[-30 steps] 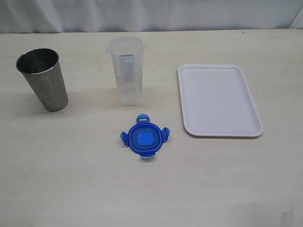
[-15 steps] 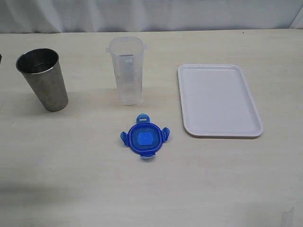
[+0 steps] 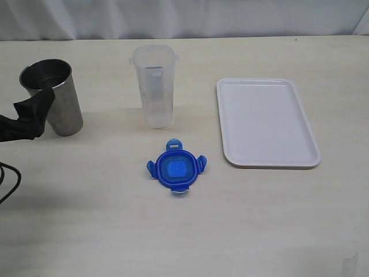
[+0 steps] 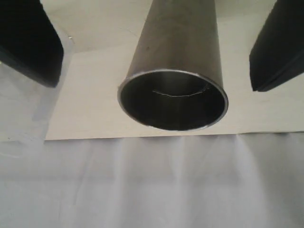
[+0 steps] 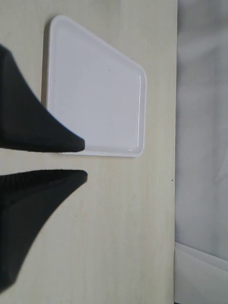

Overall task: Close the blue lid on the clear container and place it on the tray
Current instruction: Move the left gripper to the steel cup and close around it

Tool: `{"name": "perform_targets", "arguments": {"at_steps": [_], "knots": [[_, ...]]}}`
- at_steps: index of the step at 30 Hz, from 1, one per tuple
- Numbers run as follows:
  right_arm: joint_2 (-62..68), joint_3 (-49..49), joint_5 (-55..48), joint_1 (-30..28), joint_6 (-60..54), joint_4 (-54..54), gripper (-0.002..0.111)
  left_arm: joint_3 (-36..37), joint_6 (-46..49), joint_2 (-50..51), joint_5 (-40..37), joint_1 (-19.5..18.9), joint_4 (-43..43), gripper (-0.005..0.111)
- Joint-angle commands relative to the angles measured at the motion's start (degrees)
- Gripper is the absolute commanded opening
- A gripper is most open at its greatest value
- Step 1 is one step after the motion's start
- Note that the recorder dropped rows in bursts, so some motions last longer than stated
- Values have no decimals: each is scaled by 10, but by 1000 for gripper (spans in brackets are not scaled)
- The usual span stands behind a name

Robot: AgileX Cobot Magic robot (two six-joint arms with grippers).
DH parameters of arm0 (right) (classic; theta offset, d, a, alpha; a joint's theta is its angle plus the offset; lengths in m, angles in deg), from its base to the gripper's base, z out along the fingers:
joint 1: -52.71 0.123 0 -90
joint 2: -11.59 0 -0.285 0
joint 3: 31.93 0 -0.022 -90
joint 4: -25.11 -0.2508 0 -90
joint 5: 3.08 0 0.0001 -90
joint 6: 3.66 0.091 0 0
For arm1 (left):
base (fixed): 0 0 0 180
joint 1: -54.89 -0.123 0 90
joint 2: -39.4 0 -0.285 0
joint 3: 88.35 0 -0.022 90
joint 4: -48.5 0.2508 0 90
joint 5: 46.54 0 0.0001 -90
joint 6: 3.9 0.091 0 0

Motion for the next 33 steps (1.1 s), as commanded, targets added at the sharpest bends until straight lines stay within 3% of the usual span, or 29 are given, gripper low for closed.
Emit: {"name": "perform_targets", "arguments": {"at_steps": [1, 33], "knots": [[-2, 1, -1, 0, 0, -5, 14, -16, 6, 32, 9, 5, 4, 105], [-2, 1, -1, 0, 0, -5, 14, -65, 33, 70, -24, 5, 32, 105]]}}
